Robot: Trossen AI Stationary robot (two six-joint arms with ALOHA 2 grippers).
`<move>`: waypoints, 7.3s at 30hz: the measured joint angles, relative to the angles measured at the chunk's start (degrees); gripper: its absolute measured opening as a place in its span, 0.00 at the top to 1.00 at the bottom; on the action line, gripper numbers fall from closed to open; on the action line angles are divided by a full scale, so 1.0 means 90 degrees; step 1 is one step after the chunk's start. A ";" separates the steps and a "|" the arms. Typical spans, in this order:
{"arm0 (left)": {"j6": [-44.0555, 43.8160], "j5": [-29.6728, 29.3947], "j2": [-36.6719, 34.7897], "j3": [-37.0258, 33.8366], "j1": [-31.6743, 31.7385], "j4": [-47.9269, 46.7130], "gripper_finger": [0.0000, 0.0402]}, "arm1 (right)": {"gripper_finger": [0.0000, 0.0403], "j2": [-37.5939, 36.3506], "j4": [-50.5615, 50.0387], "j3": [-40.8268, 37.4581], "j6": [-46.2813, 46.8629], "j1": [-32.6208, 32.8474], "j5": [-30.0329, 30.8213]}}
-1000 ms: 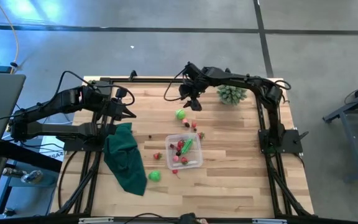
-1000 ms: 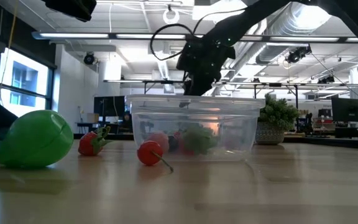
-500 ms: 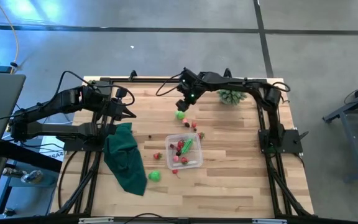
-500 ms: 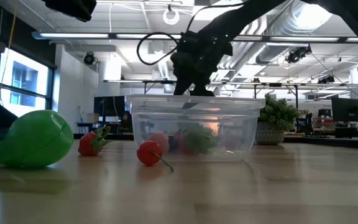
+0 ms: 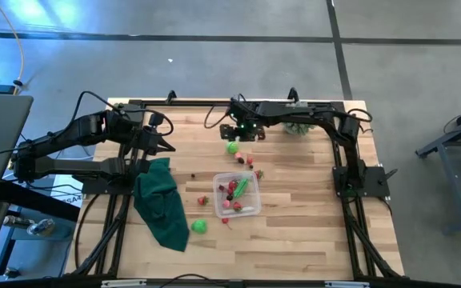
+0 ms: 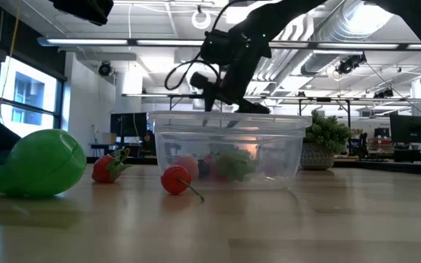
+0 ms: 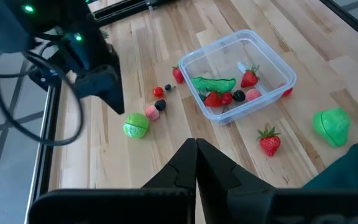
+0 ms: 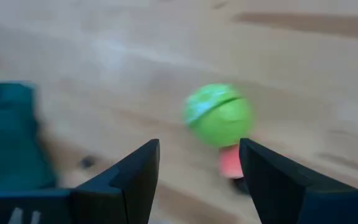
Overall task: Pick and placing Produce into tupperware
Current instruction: Put the green cabbage into the transparent bin
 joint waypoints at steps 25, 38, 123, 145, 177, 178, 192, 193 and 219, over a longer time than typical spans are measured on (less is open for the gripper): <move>0.0000 -0.0001 0.0000 0.0001 0.0002 -0.0001 1.00 | 0.47 0.0002 0.0045 0.0000 0.0764 0.0137 0.0345; 0.0002 0.0000 0.0000 0.0002 0.0000 -0.0002 1.00 | 0.47 0.0004 0.0783 0.0003 0.2328 0.0480 0.0852; 0.0000 -0.0002 0.0000 0.0001 0.0001 -0.0002 1.00 | 0.20 0.3037 -0.2950 0.3852 0.2031 0.0237 0.0368; 0.0002 -0.0002 0.0000 0.0000 0.0000 -0.0002 1.00 | 0.20 0.3052 -0.2915 0.3854 0.2396 0.0208 0.0736; 0.0001 -0.0002 0.0000 0.0002 0.0000 -0.0002 1.00 | 0.33 0.3057 -0.2998 0.3857 0.2626 0.0283 0.0727; 0.0002 -0.0001 0.0000 0.0001 0.0000 -0.0002 1.00 | 0.34 0.3057 -0.2998 0.3859 0.2629 0.0283 0.0727; 0.0000 -0.0002 0.0000 0.0001 0.0000 -0.0002 1.00 | 0.42 0.3057 -0.2996 0.3864 0.2605 0.0307 0.0759; 0.0001 -0.0001 0.0000 0.0001 0.0001 -0.0002 1.00 | 0.42 0.3057 -0.2996 0.3864 0.2605 0.0307 0.0762; 0.0001 -0.0002 0.0000 0.0002 0.0000 0.0000 1.00 | 0.42 0.2611 -0.3615 0.4456 0.1161 0.0504 0.1373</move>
